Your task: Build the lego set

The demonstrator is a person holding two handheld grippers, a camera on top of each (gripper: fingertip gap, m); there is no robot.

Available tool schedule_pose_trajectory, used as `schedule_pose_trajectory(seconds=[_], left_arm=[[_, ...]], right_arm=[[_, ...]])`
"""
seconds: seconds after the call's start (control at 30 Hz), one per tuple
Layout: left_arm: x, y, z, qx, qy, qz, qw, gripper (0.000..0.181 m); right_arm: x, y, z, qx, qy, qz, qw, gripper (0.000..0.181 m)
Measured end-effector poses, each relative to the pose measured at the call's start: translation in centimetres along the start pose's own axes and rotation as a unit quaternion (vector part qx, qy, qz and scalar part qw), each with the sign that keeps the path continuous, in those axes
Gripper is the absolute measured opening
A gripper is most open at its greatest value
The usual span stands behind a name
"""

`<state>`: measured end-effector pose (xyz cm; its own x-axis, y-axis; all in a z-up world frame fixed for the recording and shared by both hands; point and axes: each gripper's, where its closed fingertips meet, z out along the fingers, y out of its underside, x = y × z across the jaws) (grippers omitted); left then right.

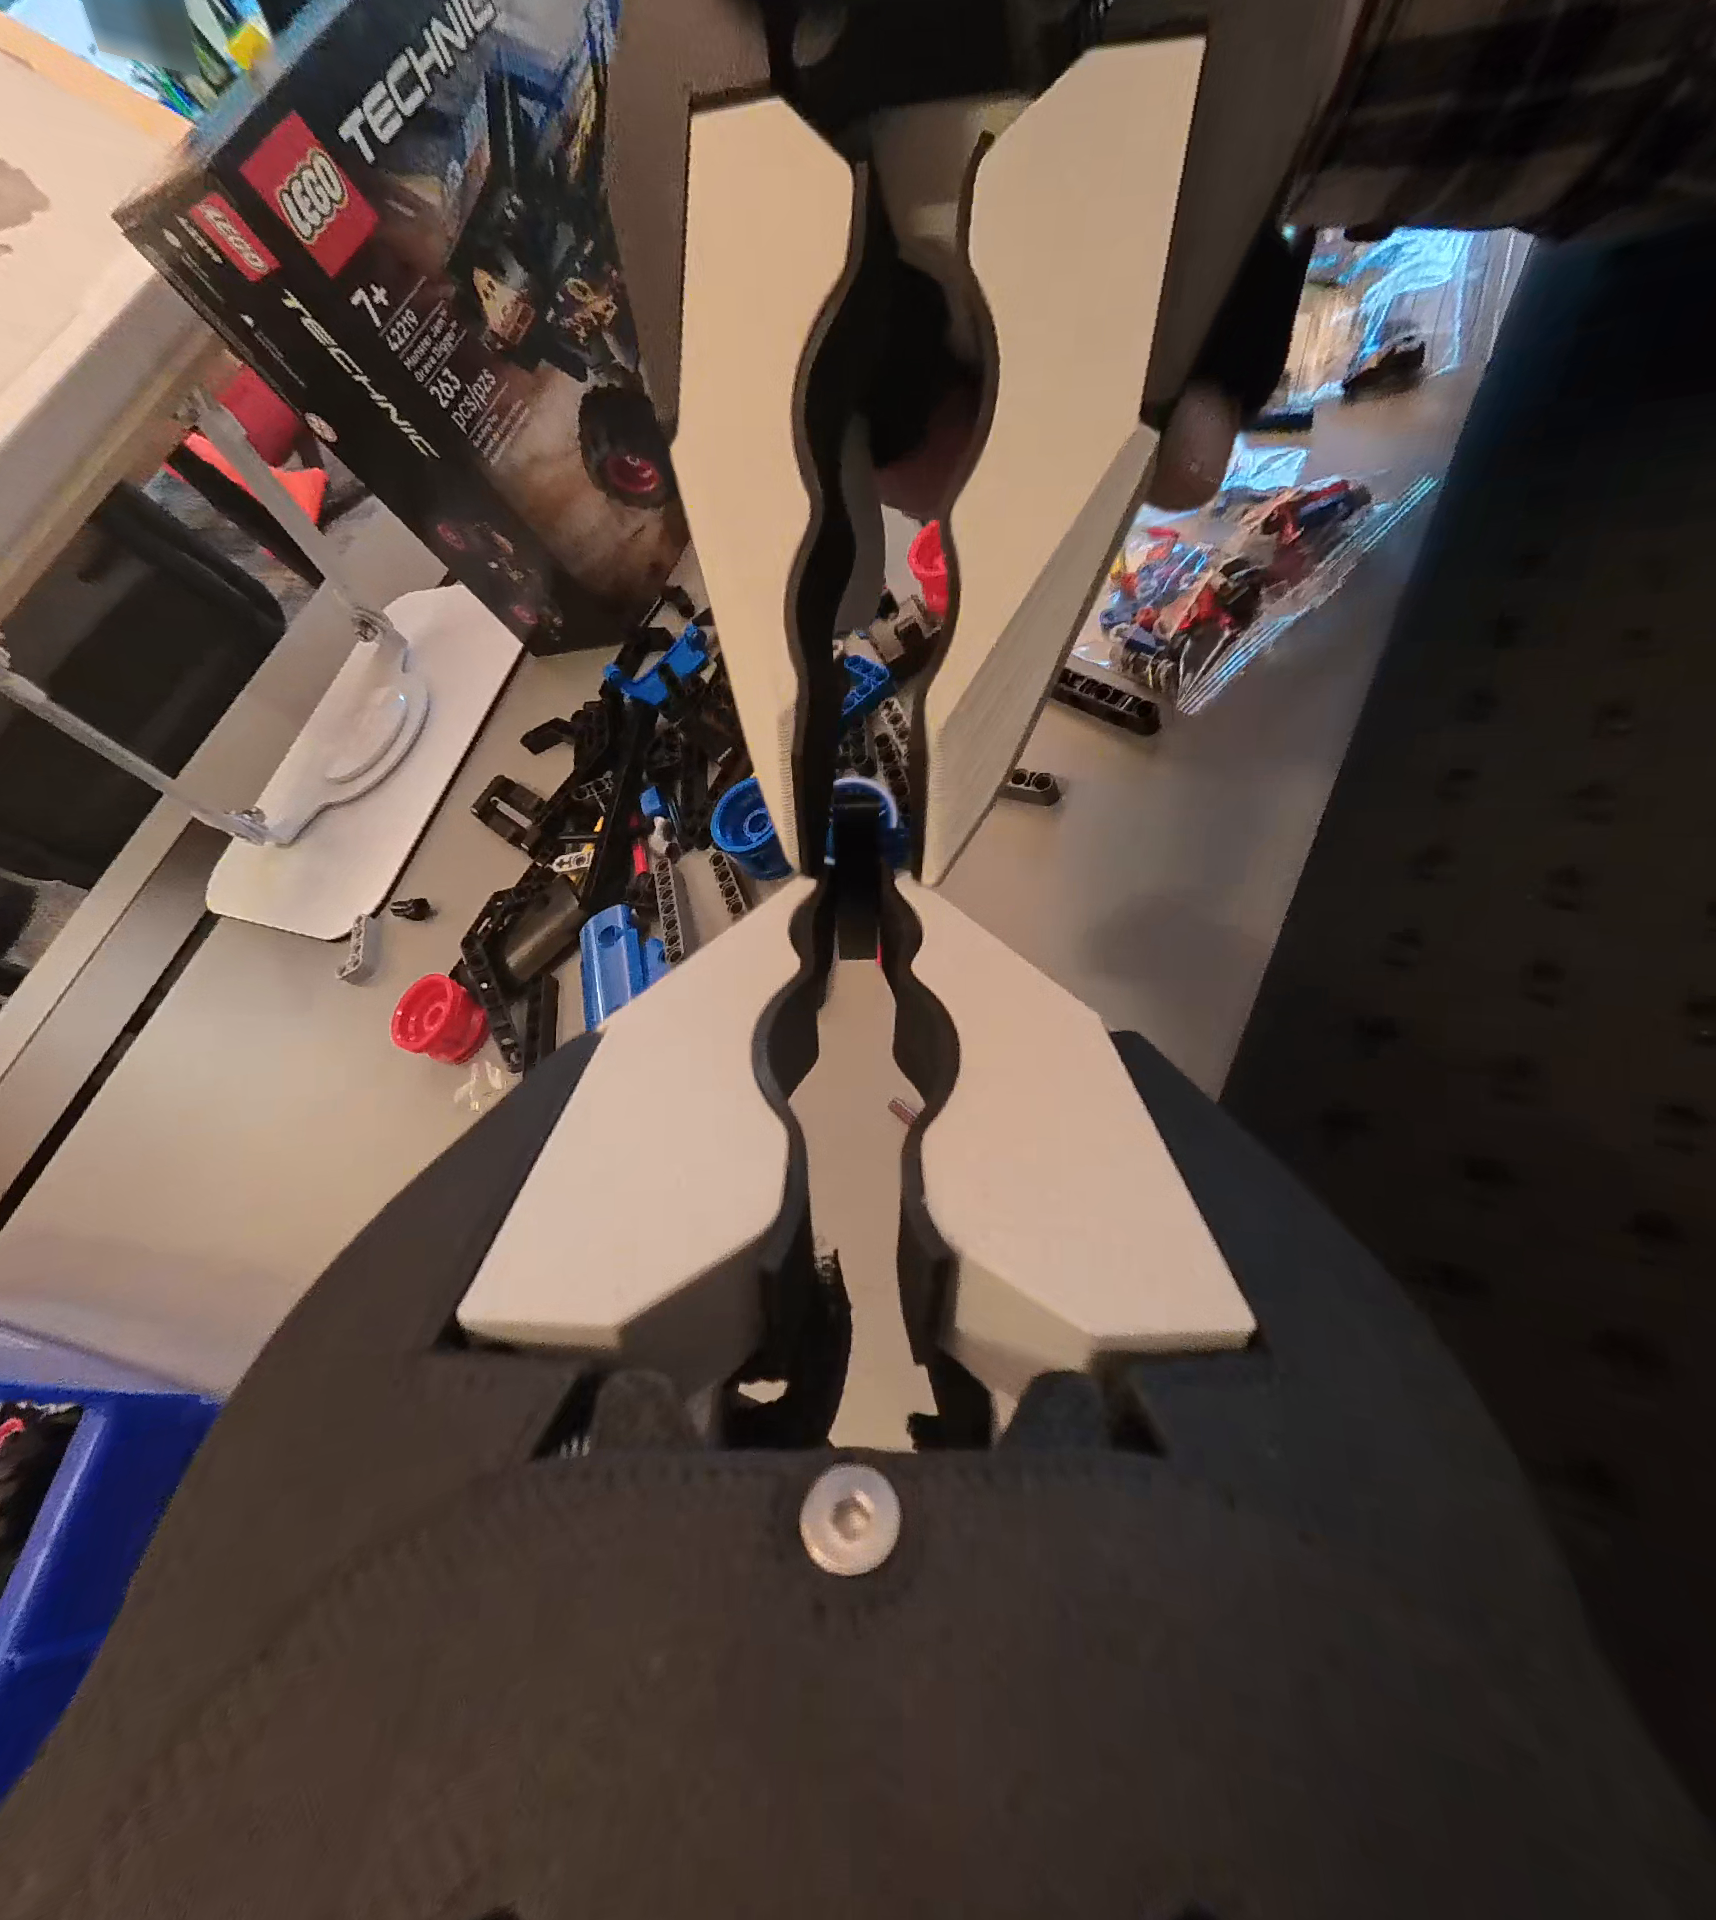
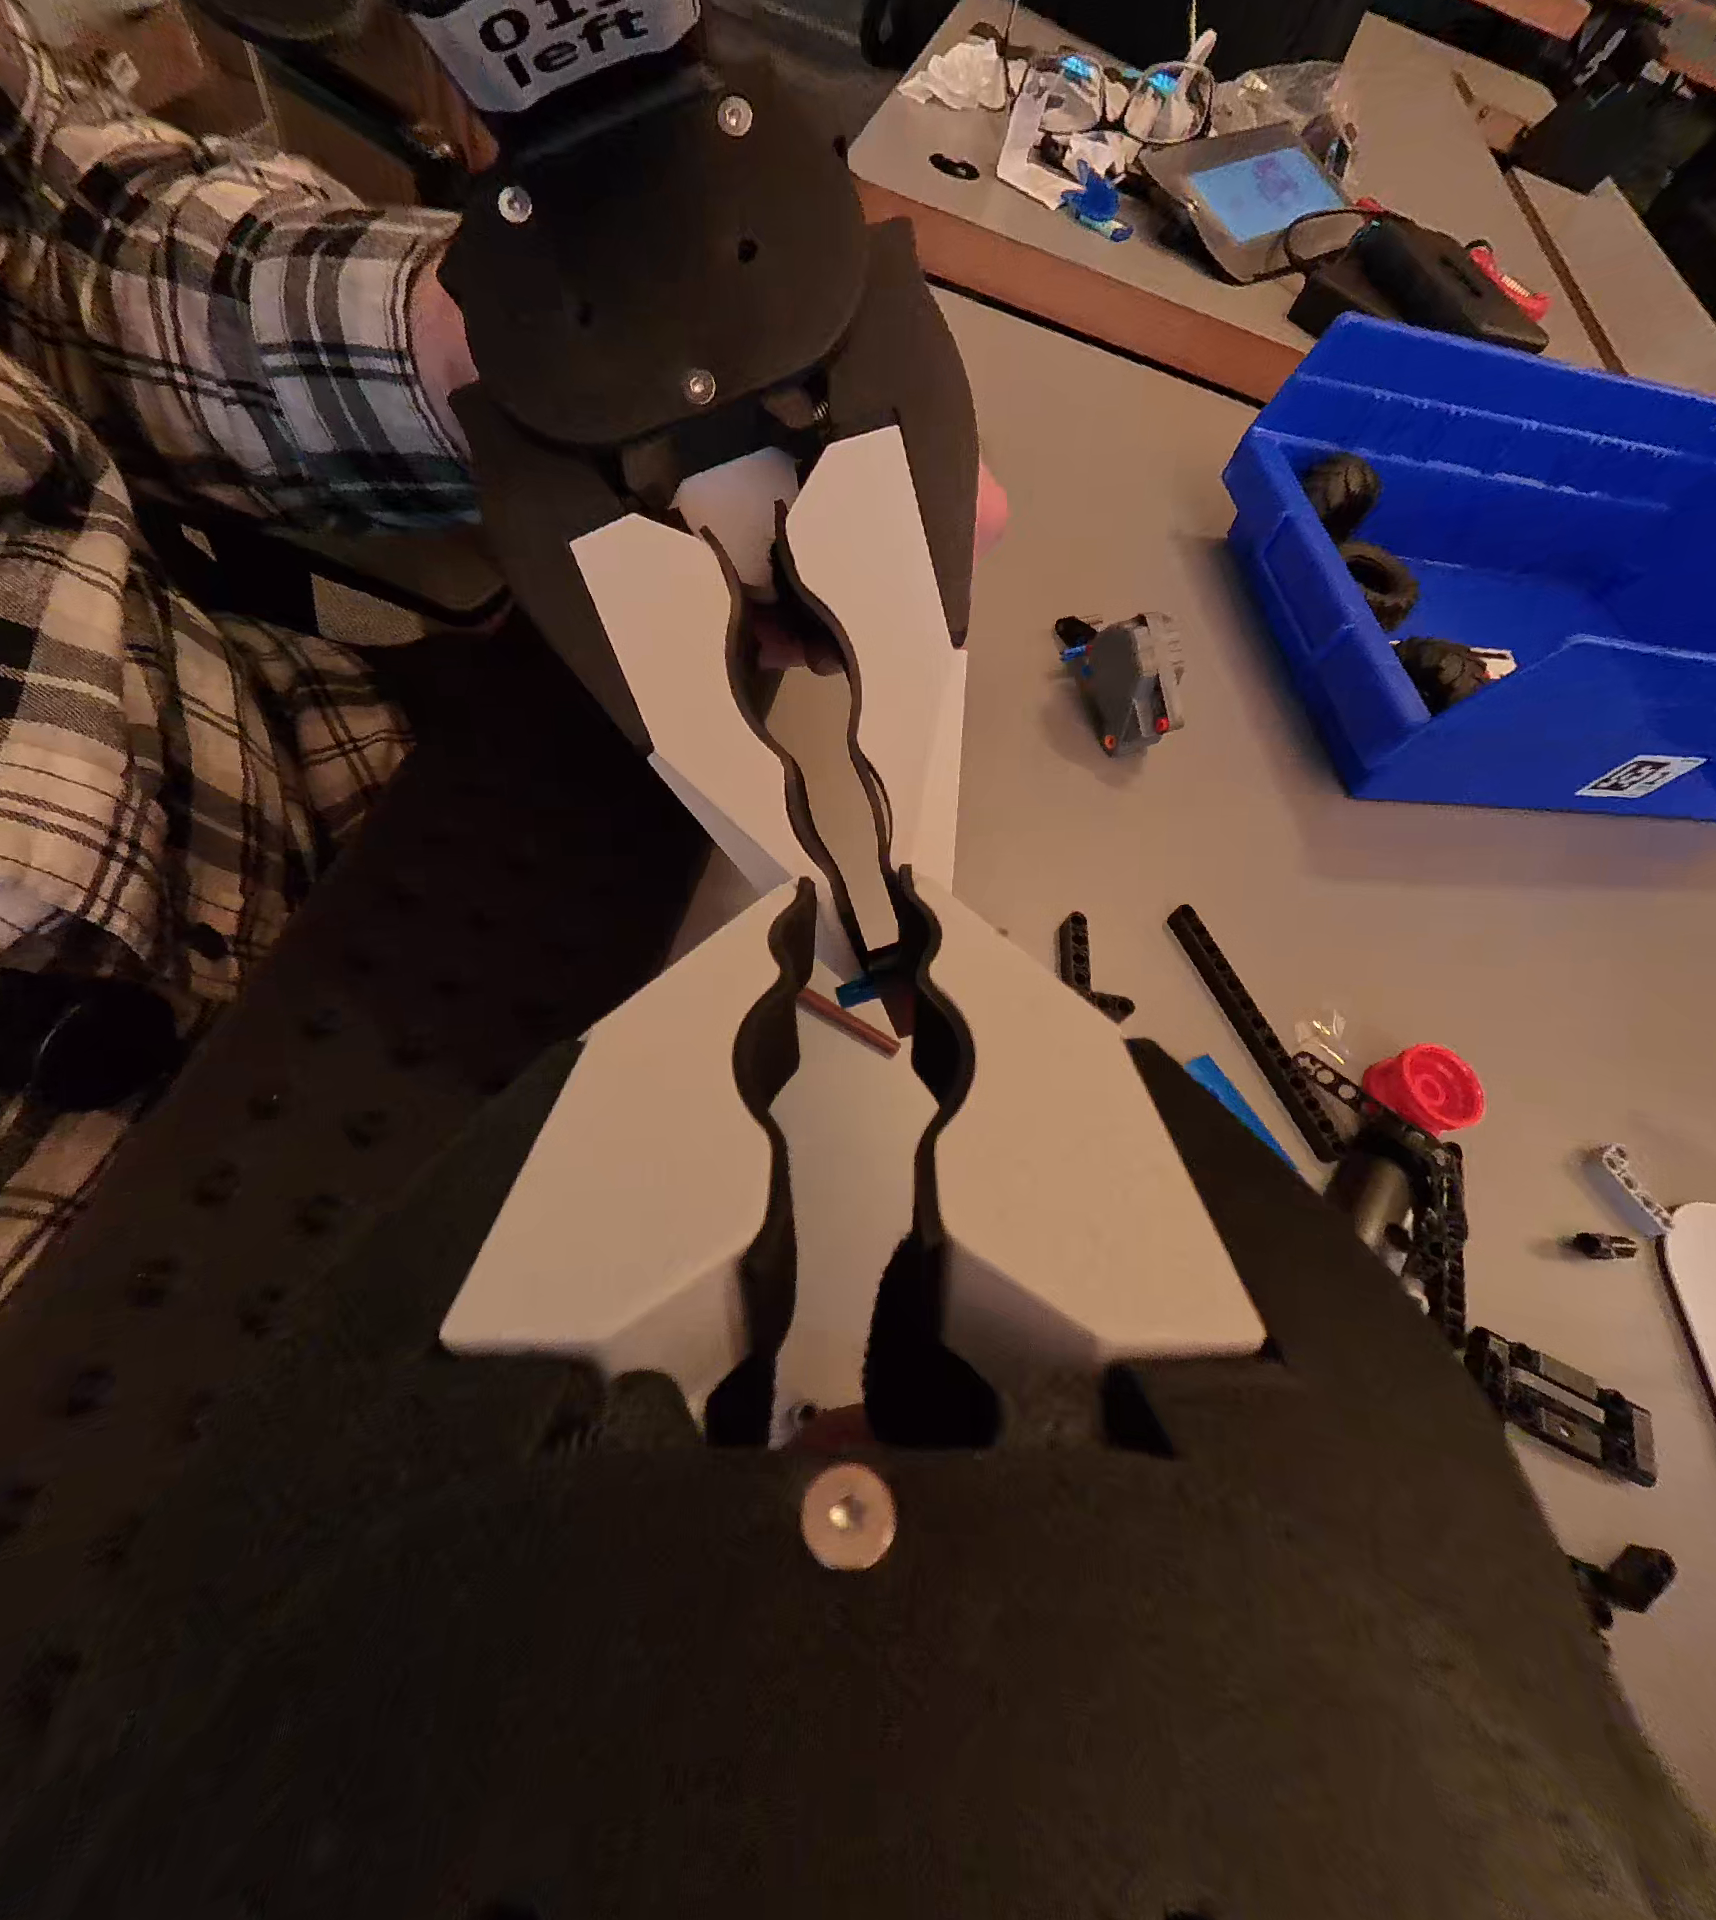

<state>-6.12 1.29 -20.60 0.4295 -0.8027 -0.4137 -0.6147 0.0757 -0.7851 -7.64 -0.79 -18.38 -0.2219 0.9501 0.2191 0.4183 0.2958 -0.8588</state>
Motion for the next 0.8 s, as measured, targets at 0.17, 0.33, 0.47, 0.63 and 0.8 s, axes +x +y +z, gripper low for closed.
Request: schedule_pose_trajectory(seconds=[0.17, 0.33, 0.47, 0.63, 0.8], left_arm=[[-0.6, 0.8, 0.4, -0.011, -0.004, -0.003, 1.000, 0.005], [-1.3, 1.4, 0.1, -0.009, -0.014, -0.015, 1.000, 0.005], [-2.1, 1.8, -0.4, 0.000, -0.027, -0.035, 0.999, 0.005], [-3.1, 1.6, -2.1, 0.037, -0.029, -0.067, 0.997, 0.005], [-3.7, 1.3, -3.3, 0.044, -0.047, -0.063, 0.996, 0.005]], right_arm=[[0.7, 0.5, 0.4, 0.009, 0.017, 0.012, 1.000, 0.011], [1.4, 0.3, 1.1, 0.008, 0.029, 0.011, 0.999, 0.000], [1.9, -0.7, 1.3, 0.024, 0.023, 0.033, 0.999, 0.018], [2.8, -1.7, 1.3, 0.022, 0.024, 0.033, 0.999, 0.023], [2.6, -2.2, 2.7, 0.003, 0.007, 0.003, 1.000, 0.024]])
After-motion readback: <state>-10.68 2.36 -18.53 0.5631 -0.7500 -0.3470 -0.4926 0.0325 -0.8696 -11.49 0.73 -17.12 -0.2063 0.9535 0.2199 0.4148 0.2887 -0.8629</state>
